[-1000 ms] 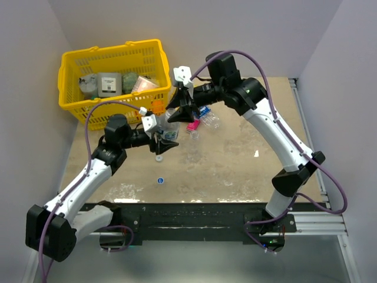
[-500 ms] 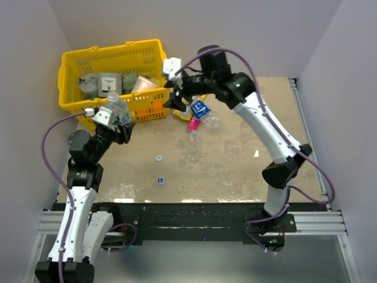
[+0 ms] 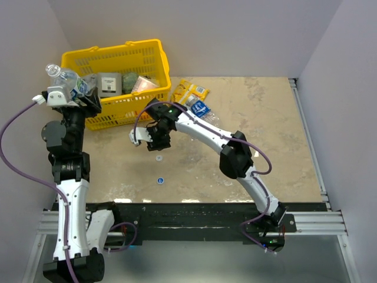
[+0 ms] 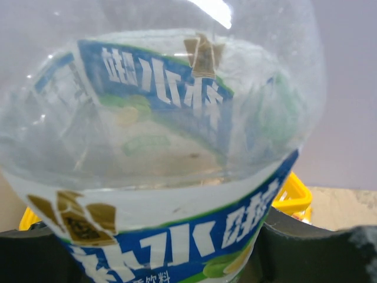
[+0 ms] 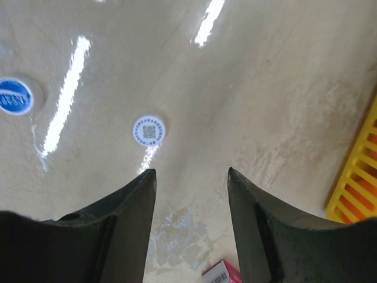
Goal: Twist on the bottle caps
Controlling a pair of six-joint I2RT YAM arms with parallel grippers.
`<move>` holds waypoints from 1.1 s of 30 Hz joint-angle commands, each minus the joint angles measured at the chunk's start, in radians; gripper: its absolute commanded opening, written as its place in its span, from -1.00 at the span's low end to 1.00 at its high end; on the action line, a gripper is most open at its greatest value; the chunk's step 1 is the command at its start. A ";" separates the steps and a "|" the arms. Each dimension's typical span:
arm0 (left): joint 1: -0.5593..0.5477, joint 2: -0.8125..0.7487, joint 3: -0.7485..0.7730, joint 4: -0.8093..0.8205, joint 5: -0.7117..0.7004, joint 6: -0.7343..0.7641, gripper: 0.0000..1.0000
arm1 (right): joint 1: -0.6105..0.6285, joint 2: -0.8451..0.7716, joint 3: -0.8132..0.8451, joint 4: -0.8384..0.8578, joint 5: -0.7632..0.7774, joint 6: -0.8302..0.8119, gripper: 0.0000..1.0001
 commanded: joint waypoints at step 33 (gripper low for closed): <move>0.013 -0.001 -0.022 0.029 0.192 -0.099 -1.00 | 0.079 0.037 -0.114 0.077 0.054 -0.068 -0.04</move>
